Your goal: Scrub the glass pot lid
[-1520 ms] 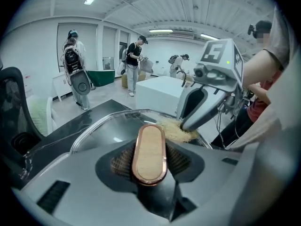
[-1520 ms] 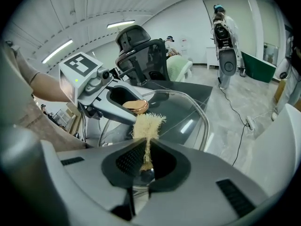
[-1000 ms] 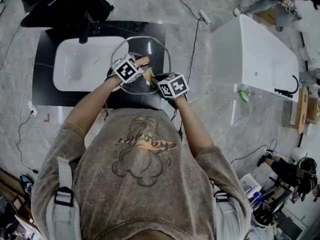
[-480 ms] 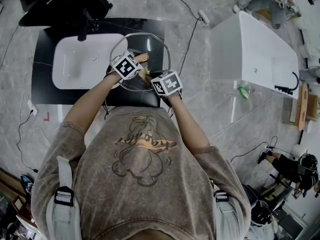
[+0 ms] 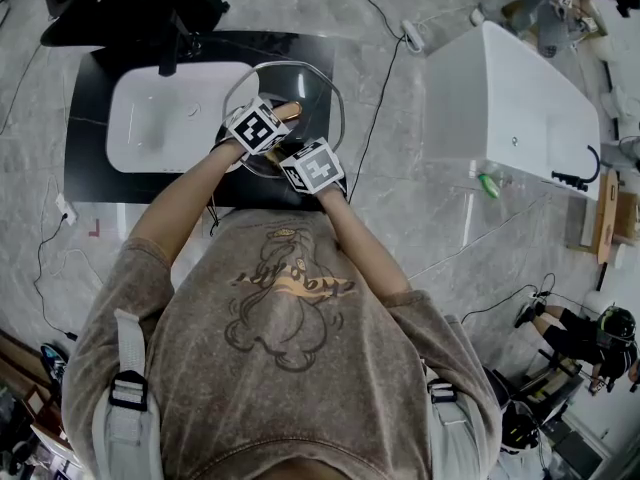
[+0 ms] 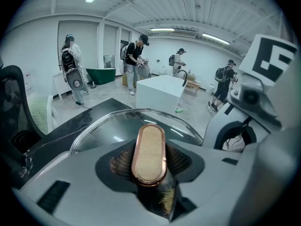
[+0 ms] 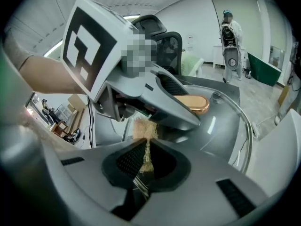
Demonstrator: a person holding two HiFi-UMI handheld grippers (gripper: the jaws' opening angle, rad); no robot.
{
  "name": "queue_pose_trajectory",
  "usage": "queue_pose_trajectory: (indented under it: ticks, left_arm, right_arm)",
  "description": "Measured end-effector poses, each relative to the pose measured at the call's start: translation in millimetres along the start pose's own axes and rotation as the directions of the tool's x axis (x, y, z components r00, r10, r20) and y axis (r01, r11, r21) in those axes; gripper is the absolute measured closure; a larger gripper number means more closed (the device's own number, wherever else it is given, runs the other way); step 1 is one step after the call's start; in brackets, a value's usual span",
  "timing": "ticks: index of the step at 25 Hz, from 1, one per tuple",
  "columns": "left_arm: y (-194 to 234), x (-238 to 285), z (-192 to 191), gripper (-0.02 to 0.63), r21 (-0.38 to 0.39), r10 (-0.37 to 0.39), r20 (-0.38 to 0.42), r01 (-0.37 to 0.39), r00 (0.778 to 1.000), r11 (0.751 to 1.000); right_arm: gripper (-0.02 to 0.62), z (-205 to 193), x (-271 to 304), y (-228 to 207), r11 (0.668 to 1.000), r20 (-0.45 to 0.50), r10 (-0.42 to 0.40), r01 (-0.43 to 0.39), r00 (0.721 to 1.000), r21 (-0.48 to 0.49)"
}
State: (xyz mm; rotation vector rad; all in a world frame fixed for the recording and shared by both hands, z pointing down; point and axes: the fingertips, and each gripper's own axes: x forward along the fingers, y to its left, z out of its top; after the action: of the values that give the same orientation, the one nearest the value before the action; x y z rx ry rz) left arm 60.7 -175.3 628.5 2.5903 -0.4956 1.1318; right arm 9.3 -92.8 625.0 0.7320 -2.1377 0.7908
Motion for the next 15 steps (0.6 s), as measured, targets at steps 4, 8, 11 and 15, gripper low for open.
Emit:
queue_pose_trajectory:
  ticks: [4, 8, 11, 15]
  left_arm:
    - [0.4, 0.3, -0.5, 0.423, 0.004, 0.000, 0.001, 0.000, 1.000, 1.000]
    - [1.6, 0.4, -2.0, 0.423, 0.005, -0.001, 0.004, 0.001, 1.000, 1.000]
    - [0.8, -0.4, -1.2, 0.423, 0.007, 0.000, 0.005, 0.000, 1.000, 1.000]
    - [-0.4, -1.7, 0.8, 0.423, 0.010, -0.002, 0.006, 0.002, 1.000, 1.000]
  right_arm:
    - [0.558, -7.1, 1.8, 8.3, 0.999, -0.002, 0.033, -0.033, 0.999, -0.001]
    - [0.558, -21.1, 4.9, 20.7, 0.998, -0.036, 0.065, -0.065, 0.997, -0.017]
    - [0.558, -26.2, 4.3, 25.0, 0.997, -0.037, 0.076, -0.076, 0.996, -0.020]
    - [0.558, -27.2, 2.0, 25.7, 0.996, -0.025, 0.084, -0.085, 0.996, -0.015]
